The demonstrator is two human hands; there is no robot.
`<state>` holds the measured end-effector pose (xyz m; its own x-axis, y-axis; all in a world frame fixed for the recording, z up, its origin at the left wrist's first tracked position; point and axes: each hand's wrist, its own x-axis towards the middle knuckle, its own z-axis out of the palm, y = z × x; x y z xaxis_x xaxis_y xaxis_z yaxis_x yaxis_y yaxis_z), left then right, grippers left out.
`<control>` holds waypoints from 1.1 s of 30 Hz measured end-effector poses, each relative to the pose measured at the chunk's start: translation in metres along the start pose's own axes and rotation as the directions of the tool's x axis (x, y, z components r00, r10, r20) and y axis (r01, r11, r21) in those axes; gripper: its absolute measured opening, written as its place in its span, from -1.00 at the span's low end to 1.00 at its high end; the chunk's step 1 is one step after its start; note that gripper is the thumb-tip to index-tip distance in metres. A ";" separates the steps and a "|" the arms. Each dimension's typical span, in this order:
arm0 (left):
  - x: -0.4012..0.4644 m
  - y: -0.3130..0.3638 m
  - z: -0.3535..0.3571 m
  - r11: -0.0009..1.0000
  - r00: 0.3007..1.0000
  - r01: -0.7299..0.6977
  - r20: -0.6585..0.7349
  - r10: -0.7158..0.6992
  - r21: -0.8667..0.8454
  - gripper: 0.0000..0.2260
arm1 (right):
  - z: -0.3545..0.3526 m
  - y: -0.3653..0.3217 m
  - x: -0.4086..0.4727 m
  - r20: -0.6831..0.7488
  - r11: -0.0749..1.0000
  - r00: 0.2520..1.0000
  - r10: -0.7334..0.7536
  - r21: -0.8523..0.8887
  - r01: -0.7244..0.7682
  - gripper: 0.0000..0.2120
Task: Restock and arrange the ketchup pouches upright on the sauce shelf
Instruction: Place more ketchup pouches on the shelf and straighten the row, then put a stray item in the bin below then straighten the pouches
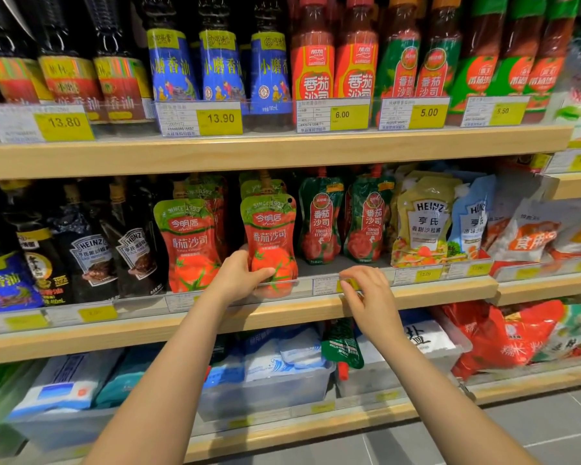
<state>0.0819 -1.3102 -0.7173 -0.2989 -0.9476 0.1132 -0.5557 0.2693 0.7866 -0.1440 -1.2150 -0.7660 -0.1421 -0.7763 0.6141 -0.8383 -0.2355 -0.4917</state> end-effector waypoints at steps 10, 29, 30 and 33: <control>-0.100 -0.023 0.074 0.803 0.775 -0.485 -0.256 0.578 0.347 -0.70 | -0.005 0.016 -0.065 0.118 0.994 0.987 -0.105 0.027 0.103 -0.70; -0.091 -0.064 0.149 0.899 0.931 -0.359 0.156 0.329 0.249 -0.25 | 0.003 0.045 -0.086 0.335 0.950 0.935 -0.115 -0.238 0.202 -0.67; -0.086 -0.057 0.152 0.898 0.926 -0.374 0.152 0.346 0.234 -0.24 | -0.011 0.040 -0.078 0.321 0.951 0.937 -0.137 -0.222 0.215 -0.68; -0.070 -0.040 0.162 0.909 0.932 -0.356 0.156 0.327 0.217 -0.23 | -0.043 0.020 -0.060 0.300 0.969 0.938 -0.173 -0.118 0.216 -0.73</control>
<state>-0.0003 -1.2265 -0.8548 -0.5817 -0.7680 0.2679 -0.5671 0.6191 0.5433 -0.1751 -1.1480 -0.7855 0.1694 -0.8632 0.4756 -0.9055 -0.3268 -0.2707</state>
